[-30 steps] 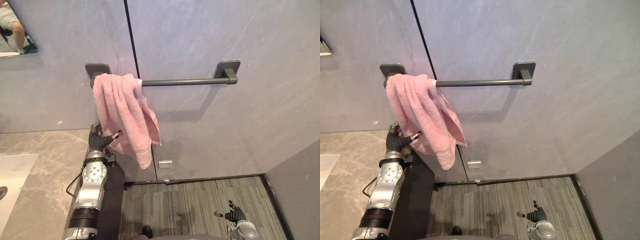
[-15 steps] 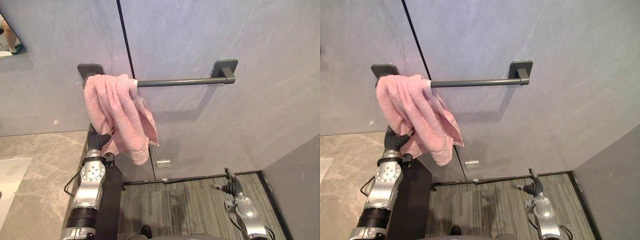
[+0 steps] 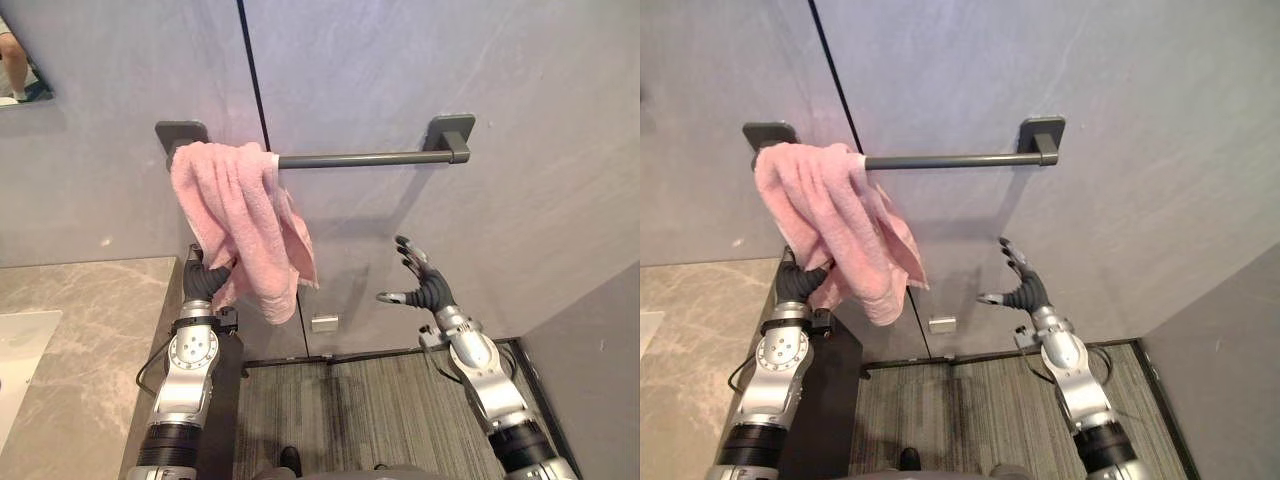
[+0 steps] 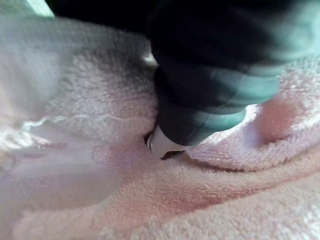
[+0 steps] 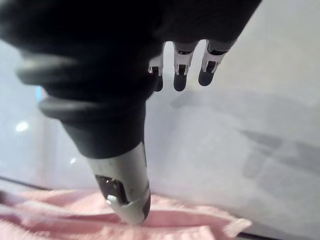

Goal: Organize washtable

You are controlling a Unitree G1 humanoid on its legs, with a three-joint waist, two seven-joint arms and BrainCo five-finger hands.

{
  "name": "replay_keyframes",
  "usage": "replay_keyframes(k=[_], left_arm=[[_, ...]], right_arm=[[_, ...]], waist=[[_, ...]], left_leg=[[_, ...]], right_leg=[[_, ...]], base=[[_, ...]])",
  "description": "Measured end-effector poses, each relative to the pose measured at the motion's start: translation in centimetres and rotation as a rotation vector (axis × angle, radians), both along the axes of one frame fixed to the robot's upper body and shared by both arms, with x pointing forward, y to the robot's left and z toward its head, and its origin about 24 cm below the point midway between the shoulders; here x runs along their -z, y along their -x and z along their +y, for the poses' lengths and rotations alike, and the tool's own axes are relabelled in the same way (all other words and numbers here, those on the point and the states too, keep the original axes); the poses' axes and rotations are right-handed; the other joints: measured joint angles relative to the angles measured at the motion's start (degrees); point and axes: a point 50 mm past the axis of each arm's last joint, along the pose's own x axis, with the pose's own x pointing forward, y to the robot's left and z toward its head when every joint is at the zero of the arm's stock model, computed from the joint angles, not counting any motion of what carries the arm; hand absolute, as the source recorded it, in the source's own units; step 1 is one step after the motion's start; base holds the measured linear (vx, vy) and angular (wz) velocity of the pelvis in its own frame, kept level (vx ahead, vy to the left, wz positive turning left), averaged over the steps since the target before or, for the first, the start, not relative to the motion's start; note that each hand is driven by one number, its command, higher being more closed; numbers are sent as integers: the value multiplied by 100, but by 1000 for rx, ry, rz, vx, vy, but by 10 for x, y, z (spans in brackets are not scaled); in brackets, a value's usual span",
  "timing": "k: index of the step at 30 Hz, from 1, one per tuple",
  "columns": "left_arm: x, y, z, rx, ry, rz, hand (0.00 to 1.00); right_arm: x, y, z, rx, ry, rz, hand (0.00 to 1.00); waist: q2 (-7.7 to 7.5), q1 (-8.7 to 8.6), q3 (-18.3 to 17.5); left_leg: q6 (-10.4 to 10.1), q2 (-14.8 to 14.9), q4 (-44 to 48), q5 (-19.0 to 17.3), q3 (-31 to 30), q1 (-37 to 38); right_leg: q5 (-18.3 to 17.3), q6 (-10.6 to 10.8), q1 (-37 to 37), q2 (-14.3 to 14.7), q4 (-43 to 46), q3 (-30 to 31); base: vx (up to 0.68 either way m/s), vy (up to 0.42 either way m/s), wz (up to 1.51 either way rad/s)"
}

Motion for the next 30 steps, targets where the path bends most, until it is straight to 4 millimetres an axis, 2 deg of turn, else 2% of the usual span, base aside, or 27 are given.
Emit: replay_keyframes(k=[3, 7, 12, 19, 23, 30], left_arm=[[1, 0, -2, 3, 7, 1, 100], [2, 0, -8, 27, 6, 5, 100], [2, 0, -10, 36, 7, -3, 100], [-2, -4, -14, 39, 24, -22, 100], [-8, -8, -19, 56, 25, -43, 100], [-11, -9, -20, 58, 46, -67, 100]], right_arm=[[-14, -7, 16, -80, -22, -39, 0], [-23, -12, 23, -113, -66, -58, 0], [-36, -18, 38, -170, -71, -94, 0], [-53, -37, 43, -159, -59, -135, 0], [-60, -40, 49, -165, -53, -157, 0], [-61, -51, 56, -160, -45, -141, 0]], waist=[[0, 44, 0], [0, 149, 0], [0, 157, 0], [-5, 194, -3], [-10, 295, -6], [-48, 322, -30]], left_leg=[[-3, 4, 0, 22, -98, -15], [-8, 2, -1, 53, -183, -27], [-11, 10, -6, 152, -332, -147], [-28, 28, -10, 259, -489, -244], [-54, 88, -35, 312, -514, -338], [-127, 193, -39, 380, -617, -419]], right_leg=[[-3, -4, 35, 10, 0, -68], [-6, -10, 67, 12, -2, -144], [-7, -12, 13, 28, 18, -270], [-2, -20, -34, 56, 80, -404], [33, -68, -119, 117, 90, -435], [64, -119, -151, 230, 87, -515]], base=[[-22, -36, 16], [-35, -26, 13], [-55, -23, 15], [-50, -19, 12], [-57, -26, 5], [-33, -34, 5]])
